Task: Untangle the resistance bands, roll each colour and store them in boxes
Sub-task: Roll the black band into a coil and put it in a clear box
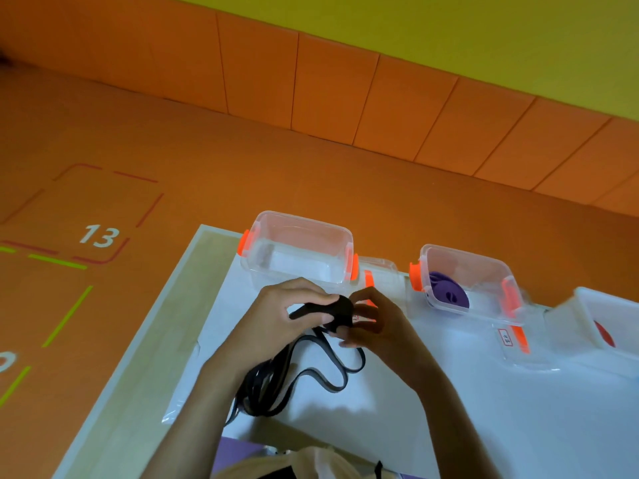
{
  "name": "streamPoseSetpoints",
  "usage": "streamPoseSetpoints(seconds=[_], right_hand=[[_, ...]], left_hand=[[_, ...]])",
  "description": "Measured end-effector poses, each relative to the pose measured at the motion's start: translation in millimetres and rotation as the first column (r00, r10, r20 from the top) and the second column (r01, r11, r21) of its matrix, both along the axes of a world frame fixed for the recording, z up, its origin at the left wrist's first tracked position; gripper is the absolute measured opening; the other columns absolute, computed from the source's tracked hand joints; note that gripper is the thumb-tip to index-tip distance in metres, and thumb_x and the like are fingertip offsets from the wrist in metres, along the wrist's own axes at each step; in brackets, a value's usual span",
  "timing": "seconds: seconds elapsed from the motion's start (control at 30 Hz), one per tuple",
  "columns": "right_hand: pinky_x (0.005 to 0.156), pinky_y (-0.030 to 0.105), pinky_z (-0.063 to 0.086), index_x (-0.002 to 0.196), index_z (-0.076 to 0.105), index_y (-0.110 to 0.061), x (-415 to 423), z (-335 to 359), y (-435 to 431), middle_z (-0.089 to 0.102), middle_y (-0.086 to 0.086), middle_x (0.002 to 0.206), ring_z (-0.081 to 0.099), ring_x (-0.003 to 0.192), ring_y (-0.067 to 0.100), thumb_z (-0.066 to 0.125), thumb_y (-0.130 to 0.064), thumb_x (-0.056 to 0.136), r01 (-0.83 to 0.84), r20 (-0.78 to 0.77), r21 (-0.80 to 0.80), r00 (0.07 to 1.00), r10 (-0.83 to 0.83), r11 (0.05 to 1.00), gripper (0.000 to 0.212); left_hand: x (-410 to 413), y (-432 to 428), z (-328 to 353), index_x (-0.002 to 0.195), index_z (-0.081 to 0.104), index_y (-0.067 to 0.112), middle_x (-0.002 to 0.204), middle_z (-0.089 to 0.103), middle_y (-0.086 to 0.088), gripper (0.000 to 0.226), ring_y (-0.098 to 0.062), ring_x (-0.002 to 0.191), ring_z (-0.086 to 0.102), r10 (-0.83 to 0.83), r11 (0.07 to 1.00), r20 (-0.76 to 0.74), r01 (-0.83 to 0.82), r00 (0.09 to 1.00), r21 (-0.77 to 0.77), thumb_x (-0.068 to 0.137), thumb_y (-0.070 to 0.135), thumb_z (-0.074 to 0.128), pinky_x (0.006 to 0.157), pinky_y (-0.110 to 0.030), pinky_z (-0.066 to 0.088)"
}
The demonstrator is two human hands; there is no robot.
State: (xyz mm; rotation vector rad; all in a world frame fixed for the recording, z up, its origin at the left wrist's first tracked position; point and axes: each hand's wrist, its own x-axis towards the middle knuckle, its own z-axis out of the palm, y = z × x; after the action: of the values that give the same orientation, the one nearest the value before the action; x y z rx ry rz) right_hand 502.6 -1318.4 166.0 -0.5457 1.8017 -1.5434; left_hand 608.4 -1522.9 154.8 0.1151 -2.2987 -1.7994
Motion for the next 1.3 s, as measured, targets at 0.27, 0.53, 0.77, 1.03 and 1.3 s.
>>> streamPoseSetpoints(seconds=[0.27,0.53,0.77,1.03,1.3], right_hand=[[0.083,0.039,0.065,0.106,0.066,-0.013,2.2,23.3,-2.2,0.078,0.021,0.110,0.077,0.097,0.043,0.088,-0.010,0.082,0.085,0.092,-0.177,0.993,-0.070,0.980,0.032],[0.086,0.041,0.063,0.117,0.067,-0.013,6.5,26.8,-0.1,0.074,0.010,0.119,0.074,0.110,0.034,0.085,-0.010,0.083,0.052,-0.047,-0.139,0.997,-0.059,0.989,0.039],[0.082,0.045,0.065,0.108,0.072,-0.017,10.0,42.3,3.8,0.073,0.012,0.115,0.076,0.101,0.039,0.089,-0.022,0.080,0.078,-0.093,-0.226,0.991,-0.101,0.971,0.034],[0.089,0.044,0.063,0.118,0.067,-0.012,21.7,31.7,-2.6,0.072,0.018,0.122,0.074,0.111,0.039,0.085,-0.016,0.087,0.043,0.038,-0.273,0.999,-0.034,0.961,0.036],[0.084,0.042,0.064,0.116,0.066,-0.009,20.3,33.8,-2.1,0.070,0.020,0.119,0.076,0.097,0.042,0.088,-0.025,0.084,0.086,0.033,-0.276,0.996,-0.080,0.957,0.042]], left_hand=[[3.3,10.7,6.8,0.102,0.080,0.038,0.115,0.079,0.011,0.023,-0.014,0.115,0.073,0.145,0.974,-0.092,-0.126,0.985,0.187,0.081,0.034,0.089,0.098,-0.021,0.055],[5.5,7.4,28.5,0.119,0.081,0.035,0.116,0.071,0.005,0.035,-0.022,0.116,0.068,0.050,0.998,-0.181,-0.041,0.982,0.053,0.089,0.018,0.085,0.101,-0.022,0.052],[11.0,17.2,36.5,0.103,0.076,0.039,0.106,0.080,0.012,0.033,-0.015,0.106,0.075,0.193,0.977,-0.214,-0.166,0.958,0.135,0.076,0.032,0.094,0.096,-0.023,0.056],[16.7,12.8,44.8,0.117,0.081,0.034,0.118,0.075,0.012,0.032,-0.017,0.117,0.071,0.115,0.992,-0.246,-0.101,0.962,0.068,0.088,0.023,0.085,0.100,-0.023,0.054],[16.3,27.4,35.4,0.115,0.077,0.037,0.120,0.076,0.013,0.029,-0.018,0.122,0.070,0.218,0.975,-0.236,-0.199,0.947,0.102,0.088,0.026,0.084,0.105,-0.031,0.055]])
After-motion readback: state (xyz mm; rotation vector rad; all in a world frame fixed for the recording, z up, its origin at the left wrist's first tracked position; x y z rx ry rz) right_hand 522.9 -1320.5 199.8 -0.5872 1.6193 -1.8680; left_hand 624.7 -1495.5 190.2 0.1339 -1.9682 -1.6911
